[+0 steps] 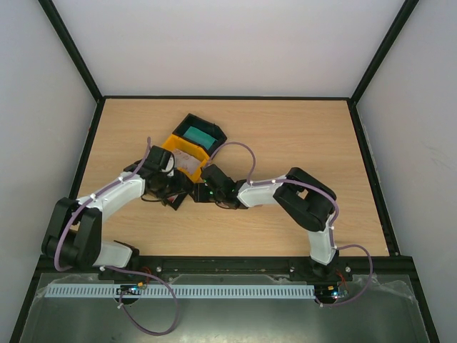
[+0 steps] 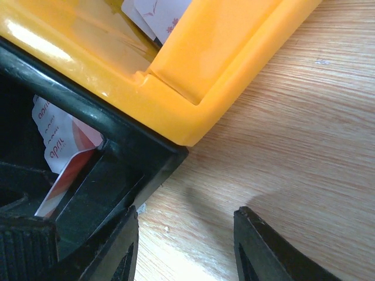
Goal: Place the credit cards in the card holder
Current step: Pick up the credit card from the storage box.
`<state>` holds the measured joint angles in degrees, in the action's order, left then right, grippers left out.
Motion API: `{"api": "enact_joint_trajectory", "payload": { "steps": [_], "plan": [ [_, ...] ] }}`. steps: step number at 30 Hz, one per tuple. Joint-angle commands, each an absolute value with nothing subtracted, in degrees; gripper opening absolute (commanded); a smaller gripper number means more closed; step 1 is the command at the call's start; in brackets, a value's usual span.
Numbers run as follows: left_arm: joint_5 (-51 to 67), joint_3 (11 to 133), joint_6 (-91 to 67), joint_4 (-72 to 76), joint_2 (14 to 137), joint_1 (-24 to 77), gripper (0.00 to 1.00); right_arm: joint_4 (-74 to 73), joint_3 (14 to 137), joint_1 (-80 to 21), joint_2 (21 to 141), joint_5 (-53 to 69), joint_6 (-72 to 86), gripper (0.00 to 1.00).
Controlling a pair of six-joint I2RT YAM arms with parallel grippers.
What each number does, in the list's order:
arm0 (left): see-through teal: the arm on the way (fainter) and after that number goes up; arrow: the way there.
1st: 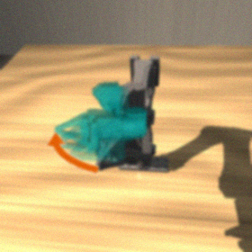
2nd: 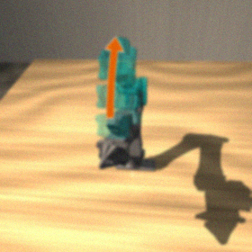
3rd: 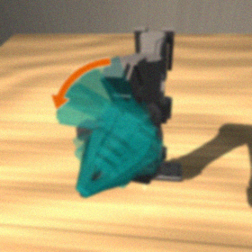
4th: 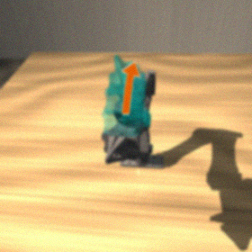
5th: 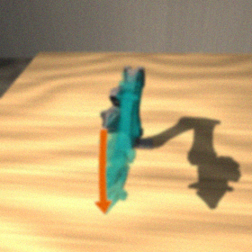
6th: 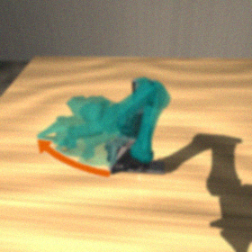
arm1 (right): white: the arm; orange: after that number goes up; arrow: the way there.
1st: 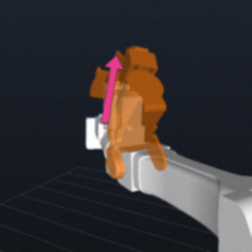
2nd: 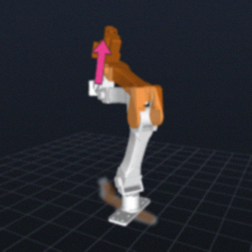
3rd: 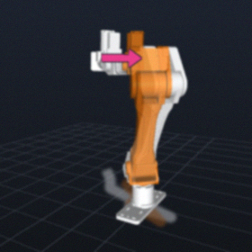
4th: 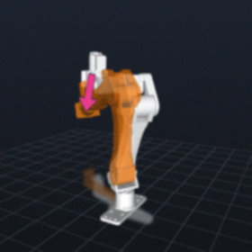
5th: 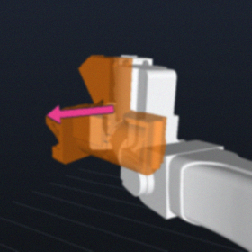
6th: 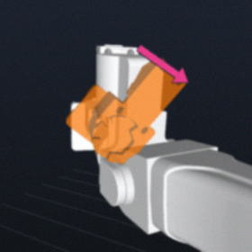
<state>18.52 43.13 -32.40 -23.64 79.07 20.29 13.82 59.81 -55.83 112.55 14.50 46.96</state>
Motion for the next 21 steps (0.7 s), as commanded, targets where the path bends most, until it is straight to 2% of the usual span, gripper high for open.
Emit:
{"api": "enact_joint_trajectory", "payload": {
  "steps": [1, 7, 16, 21],
  "plan": [
    [19.77, 42.01, -31.57, -25.90, 79.89, 20.56, 0.52, 13.18, 58.81, -56.02, 110.79, 12.57, 47.13, 0.45],
    [11.49, 42.63, -28.21, -28.50, 80.12, 21.58, 0.46, 12.84, 58.25, -55.91, 109.69, 12.19, 47.12, 0.45],
    [5.98, 45.57, -27.74, -31.46, 81.46, 23.30, 0.20, 12.82, 56.48, -55.21, 107.22, 11.08, 47.20, 0.45],
    [4.39, 47.72, -27.29, -33.46, 81.30, 24.05, 0.12, 12.74, 56.30, -54.97, 106.97, 11.02, 47.20, 0.45]
  ]
}}
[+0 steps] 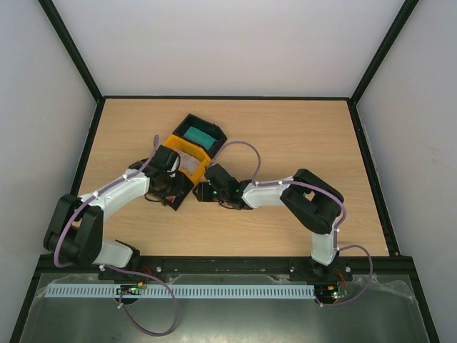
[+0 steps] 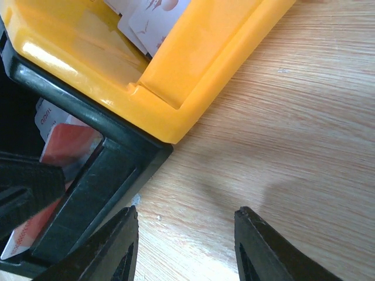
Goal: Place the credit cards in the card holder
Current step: Pick up the credit card from the storage box.
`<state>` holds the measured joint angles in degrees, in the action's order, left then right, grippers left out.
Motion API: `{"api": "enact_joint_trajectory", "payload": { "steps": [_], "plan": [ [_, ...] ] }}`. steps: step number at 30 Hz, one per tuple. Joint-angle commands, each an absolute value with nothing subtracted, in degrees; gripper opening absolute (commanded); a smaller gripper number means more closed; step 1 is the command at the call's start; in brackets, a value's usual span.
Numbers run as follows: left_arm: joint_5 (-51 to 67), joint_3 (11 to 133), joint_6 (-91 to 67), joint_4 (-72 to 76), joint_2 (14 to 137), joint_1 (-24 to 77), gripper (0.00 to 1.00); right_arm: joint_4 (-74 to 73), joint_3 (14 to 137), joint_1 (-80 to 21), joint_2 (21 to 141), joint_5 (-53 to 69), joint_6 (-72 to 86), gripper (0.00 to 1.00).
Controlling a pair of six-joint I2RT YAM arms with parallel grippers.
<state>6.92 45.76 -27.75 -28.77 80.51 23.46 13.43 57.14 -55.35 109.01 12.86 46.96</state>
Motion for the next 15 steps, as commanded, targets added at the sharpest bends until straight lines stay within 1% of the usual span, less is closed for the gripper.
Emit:
{"api": "enact_joint_trajectory", "payload": {
  "steps": [1, 4, 13, 15],
  "plan": [
    [4.25, 48.00, -27.25, -33.67, 81.23, 24.22, 0.10, 12.62, 56.21, -54.89, 107.00, 10.92, 47.20, 0.45],
    [3.82, 48.63, -27.11, -34.43, 81.12, 24.50, 0.03, 12.53, 56.25, -54.80, 107.04, 10.90, 47.12, 0.45],
    [-0.28, 53.00, -28.09, -38.99, 77.55, 25.46, 0.02, 11.01, 56.06, -54.00, 104.01, 11.20, 46.74, 0.45],
    [-1.09, 53.98, -28.49, -39.79, 75.41, 25.49, 0.02, 10.61, 55.92, -53.69, 102.30, 11.36, 46.54, 0.47]
  ]
}}
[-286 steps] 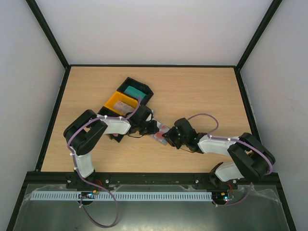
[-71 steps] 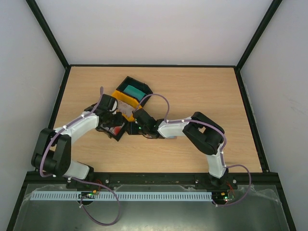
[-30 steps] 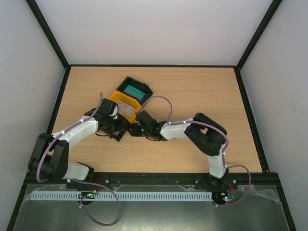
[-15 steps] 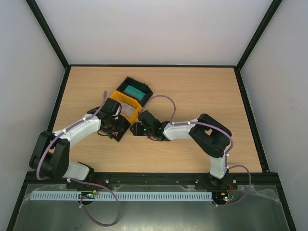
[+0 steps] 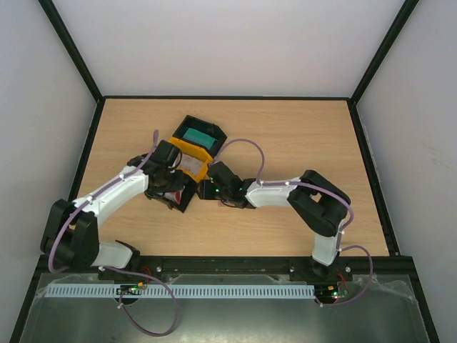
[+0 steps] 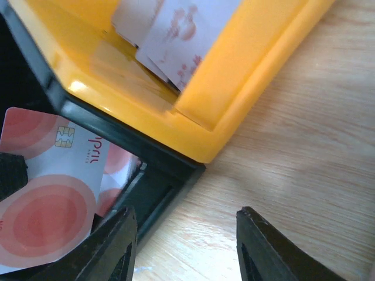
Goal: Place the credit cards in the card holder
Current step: Pick up the credit card from the storage box.
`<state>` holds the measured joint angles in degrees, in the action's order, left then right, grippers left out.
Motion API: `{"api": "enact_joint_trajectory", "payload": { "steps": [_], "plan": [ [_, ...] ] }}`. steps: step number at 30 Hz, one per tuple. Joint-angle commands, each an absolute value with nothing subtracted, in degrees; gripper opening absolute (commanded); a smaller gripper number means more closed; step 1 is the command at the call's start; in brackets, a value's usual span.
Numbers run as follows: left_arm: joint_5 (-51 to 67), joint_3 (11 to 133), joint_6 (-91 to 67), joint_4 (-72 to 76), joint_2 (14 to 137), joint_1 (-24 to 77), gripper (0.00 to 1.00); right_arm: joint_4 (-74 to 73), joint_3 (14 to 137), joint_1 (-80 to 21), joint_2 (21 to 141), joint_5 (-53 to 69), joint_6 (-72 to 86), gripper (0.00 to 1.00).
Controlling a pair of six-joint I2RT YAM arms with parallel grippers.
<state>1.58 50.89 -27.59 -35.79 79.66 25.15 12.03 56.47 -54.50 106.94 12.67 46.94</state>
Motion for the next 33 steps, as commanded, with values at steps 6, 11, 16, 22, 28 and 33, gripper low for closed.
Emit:
{"api": "enact_joint_trajectory", "payload": {
  "steps": [6, 11, 16, 22, 28, 33],
  "plan": [
    [-1.44, 56.84, -29.39, -41.19, 68.34, 25.53, 0.02, 9.72, 54.18, -51.69, 94.29, 14.11, 44.91, 0.53],
    [6.04, 60.51, -31.11, -36.52, 64.08, 25.66, 0.02, 9.30, 50.63, -45.68, 84.31, 19.60, 43.85, 0.60],
    [16.67, 62.32, -36.71, -24.70, 61.16, 25.86, 0.02, 8.62, 48.44, -43.65, 73.45, 22.55, 43.83, 0.70],
    [26.52, 63.28, -48.44, -9.44, 58.88, 25.99, 0.02, 10.31, 50.27, -43.64, 66.07, 25.79, 48.99, 0.71],
    [29.21, 62.96, -62.77, -5.20, 58.22, 25.59, 0.02, 14.82, 51.72, -43.55, 64.00, 28.29, 56.28, 0.64],
    [34.25, 59.19, -73.14, 3.83, 58.06, 25.58, 0.02, 15.86, 53.60, -43.55, 64.92, 30.22, 61.57, 0.57]
  ]
}}
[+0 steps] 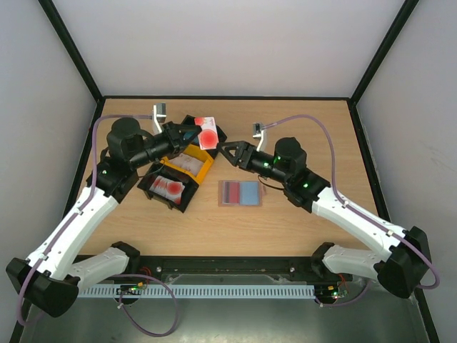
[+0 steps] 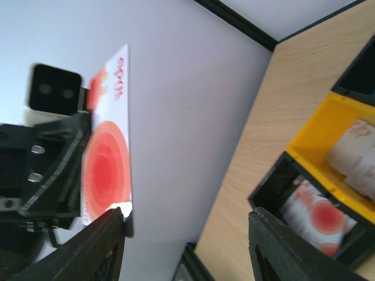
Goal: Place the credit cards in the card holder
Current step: Pick up the credit card from the storage box.
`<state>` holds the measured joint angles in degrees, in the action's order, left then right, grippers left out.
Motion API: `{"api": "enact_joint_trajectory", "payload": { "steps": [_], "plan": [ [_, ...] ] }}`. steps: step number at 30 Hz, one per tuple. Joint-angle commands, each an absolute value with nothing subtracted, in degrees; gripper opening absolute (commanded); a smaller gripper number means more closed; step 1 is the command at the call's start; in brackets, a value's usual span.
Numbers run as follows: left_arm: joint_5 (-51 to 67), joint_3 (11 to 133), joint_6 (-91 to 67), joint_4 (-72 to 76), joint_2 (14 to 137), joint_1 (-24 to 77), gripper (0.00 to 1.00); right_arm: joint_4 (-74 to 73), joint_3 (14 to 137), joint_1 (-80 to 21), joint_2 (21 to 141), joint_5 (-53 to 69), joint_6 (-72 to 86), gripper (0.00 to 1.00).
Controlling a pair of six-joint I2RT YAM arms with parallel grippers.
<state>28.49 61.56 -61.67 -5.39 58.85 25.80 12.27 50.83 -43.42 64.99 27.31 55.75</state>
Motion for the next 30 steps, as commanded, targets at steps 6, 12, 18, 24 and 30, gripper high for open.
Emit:
{"api": "enact_joint_trajectory", "payload": {
  "steps": [6, 12, 18, 24, 30],
  "plan": [
    [32.13, 57.57, -75.47, 2.26, 57.10, 25.16, 0.02, 20.95, 52.79, -43.55, 66.40, 33.86, 70.48, 0.47],
    [32.24, 56.24, -76.17, 0.76, 56.66, 25.07, 0.02, 20.49, 53.47, -43.04, 69.62, 35.53, 77.37, 0.33],
    [32.46, 51.86, -75.06, -1.66, 54.13, 24.20, 0.02, 19.13, 54.58, -42.42, 75.03, 41.46, 78.69, 0.23],
    [32.15, 47.08, -75.24, -1.08, 51.50, 23.99, 0.02, 25.22, 53.04, -42.36, 74.77, 44.76, 80.00, 0.11],
    [31.26, 45.05, -73.08, -2.20, 50.87, 24.08, 0.22, 20.98, 52.72, -42.36, 72.34, 42.30, 75.96, 0.02]
  ]
}}
